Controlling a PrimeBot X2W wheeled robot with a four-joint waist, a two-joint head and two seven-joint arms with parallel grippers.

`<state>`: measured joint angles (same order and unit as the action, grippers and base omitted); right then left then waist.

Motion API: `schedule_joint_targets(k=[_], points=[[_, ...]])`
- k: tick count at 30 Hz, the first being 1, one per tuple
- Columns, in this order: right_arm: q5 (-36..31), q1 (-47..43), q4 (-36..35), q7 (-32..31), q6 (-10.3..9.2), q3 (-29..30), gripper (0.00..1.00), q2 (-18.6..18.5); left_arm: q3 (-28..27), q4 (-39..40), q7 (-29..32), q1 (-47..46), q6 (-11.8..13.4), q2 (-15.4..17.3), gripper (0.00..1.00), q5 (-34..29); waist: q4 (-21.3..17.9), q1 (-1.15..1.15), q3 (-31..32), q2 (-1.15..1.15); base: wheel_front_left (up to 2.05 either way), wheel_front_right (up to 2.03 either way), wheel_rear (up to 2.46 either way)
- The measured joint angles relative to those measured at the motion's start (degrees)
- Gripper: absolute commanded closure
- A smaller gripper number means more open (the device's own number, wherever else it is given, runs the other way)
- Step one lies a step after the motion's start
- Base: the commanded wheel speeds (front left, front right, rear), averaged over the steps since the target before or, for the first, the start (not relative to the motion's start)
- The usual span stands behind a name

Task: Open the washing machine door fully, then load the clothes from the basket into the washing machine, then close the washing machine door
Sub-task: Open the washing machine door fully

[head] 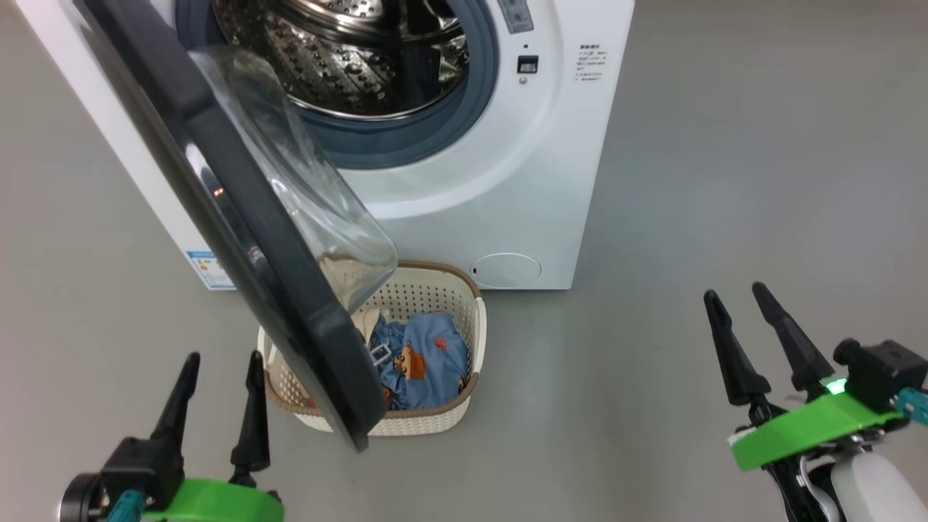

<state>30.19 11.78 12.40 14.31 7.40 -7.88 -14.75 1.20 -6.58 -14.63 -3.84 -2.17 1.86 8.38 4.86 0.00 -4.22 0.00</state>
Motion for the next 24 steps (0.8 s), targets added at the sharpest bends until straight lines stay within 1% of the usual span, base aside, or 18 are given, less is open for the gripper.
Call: schedule_joint_targets(k=[7,11,17,24], points=[[-8.7,-6.4,-3.2,0.0,0.00,5.9,0.00,3.7,-0.5,0.9,0.0,2.7,1.7,0.1,0.00,0.6,-1.0,0.00,1.0,0.00,0.00,0.00,0.00],[-12.2,-9.6,-4.2,0.0,0.00,9.0,0.00,5.9,-0.7,1.7,0.0,4.2,2.0,0.1,0.00,0.6,-1.3,0.00,1.5,0.00,0.00,0.00,0.00],[-15.6,-13.4,-5.4,0.0,0.00,10.0,0.00,7.8,-0.8,3.1,0.0,6.4,2.8,0.1,0.00,0.6,-1.9,0.00,2.1,0.00,0.00,0.00,0.00],[-17.7,-15.6,-5.8,0.0,0.00,9.5,0.00,9.0,-0.6,4.2,0.0,9.8,3.1,0.3,0.00,0.9,-2.5,0.00,3.0,0.00,0.00,0.00,0.00]])
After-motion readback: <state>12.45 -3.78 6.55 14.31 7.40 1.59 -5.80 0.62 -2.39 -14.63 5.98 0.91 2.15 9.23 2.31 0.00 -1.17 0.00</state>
